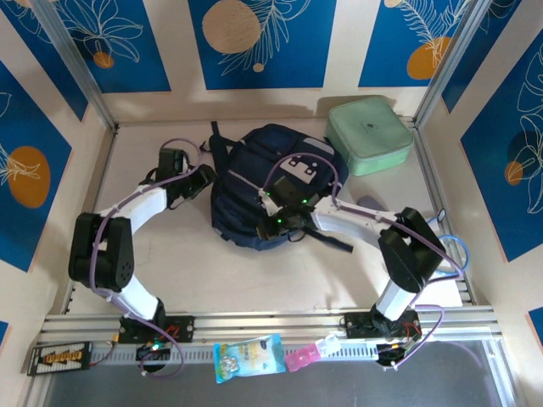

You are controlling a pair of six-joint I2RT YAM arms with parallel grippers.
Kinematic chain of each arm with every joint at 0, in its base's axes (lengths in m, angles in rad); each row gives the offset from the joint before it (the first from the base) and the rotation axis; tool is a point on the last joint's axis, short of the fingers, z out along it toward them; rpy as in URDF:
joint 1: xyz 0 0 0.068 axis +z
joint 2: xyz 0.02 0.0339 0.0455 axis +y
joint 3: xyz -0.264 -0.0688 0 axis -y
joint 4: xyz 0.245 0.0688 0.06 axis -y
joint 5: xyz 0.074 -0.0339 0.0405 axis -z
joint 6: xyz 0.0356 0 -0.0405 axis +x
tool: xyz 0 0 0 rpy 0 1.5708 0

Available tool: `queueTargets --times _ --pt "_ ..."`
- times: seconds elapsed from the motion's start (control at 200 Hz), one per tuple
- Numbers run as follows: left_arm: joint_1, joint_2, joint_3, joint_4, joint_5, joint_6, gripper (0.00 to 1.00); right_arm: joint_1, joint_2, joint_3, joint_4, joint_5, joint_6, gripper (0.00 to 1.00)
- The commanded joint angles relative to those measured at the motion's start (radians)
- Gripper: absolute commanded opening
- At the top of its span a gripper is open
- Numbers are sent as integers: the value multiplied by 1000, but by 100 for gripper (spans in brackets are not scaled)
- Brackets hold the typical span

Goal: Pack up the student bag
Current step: Zip the student bag at the top-center of the table.

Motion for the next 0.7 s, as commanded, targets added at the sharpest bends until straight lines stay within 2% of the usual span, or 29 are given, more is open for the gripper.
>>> queueTargets --times 0.0,0.18,0.335,0.415,0.55,0.695 --pt "26 -125 -11 -127 -100 70 63 13 65 99 77 -86 -2 0" --pt "27 -302 -107 -204 -20 23 69 18 167 242 101 -147 -31 0" --pt "18 -402 -246 -57 144 -164 70 19 231 328 109 -201 -40 0" --pt "5 -411 -285 8 195 -237 69 22 245 351 104 -209 -44 0" --pt "-36 -377 -269 59 224 -283 62 25 242 345 104 -207 -49 0" --pt "-70 -304 -217 34 191 -299 41 28 237 334 103 -209 -45 0"
